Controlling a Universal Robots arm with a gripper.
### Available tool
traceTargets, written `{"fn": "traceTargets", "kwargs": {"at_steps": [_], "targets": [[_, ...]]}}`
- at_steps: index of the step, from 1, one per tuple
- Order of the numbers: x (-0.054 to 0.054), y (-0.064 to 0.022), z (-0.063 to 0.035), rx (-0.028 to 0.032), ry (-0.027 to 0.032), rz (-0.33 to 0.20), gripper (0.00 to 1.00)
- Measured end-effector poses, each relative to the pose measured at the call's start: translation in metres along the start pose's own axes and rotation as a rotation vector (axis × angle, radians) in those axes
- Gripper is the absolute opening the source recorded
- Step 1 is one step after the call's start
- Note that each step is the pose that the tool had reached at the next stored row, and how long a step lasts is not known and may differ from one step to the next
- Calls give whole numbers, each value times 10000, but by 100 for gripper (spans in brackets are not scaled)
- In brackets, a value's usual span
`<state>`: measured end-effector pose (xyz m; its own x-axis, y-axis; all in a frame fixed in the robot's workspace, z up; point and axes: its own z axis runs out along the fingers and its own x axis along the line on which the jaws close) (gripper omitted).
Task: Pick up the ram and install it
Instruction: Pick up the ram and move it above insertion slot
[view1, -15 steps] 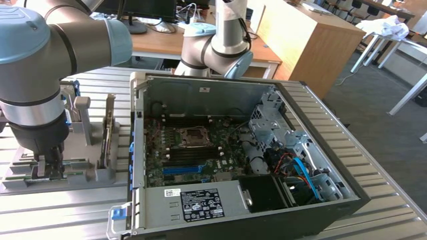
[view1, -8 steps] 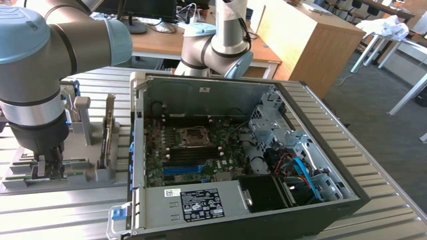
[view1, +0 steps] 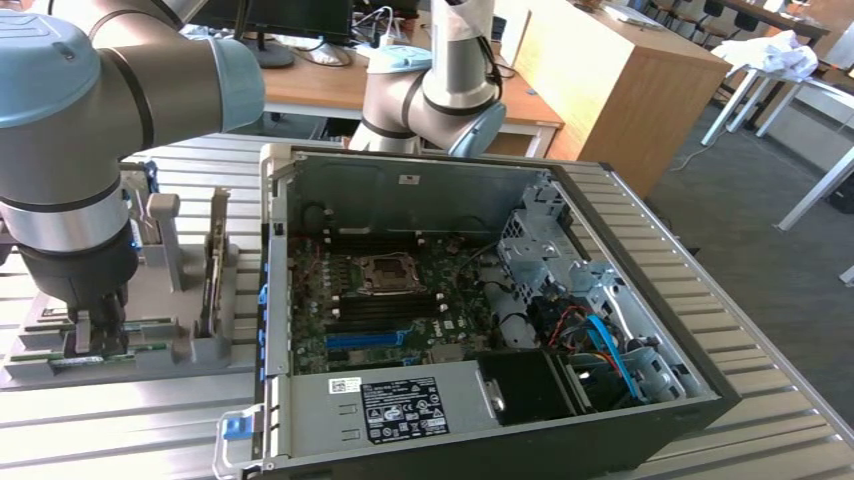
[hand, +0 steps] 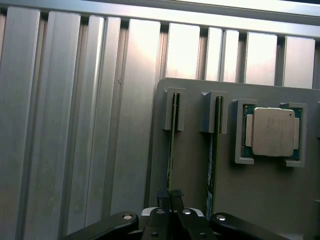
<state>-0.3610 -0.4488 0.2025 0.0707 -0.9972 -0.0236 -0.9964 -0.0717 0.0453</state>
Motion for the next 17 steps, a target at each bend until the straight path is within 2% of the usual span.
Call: {"fn": "traceTargets", "kwargs": {"at_steps": [17], "targets": [[0, 0, 0, 7, -13, 287, 12]]}}
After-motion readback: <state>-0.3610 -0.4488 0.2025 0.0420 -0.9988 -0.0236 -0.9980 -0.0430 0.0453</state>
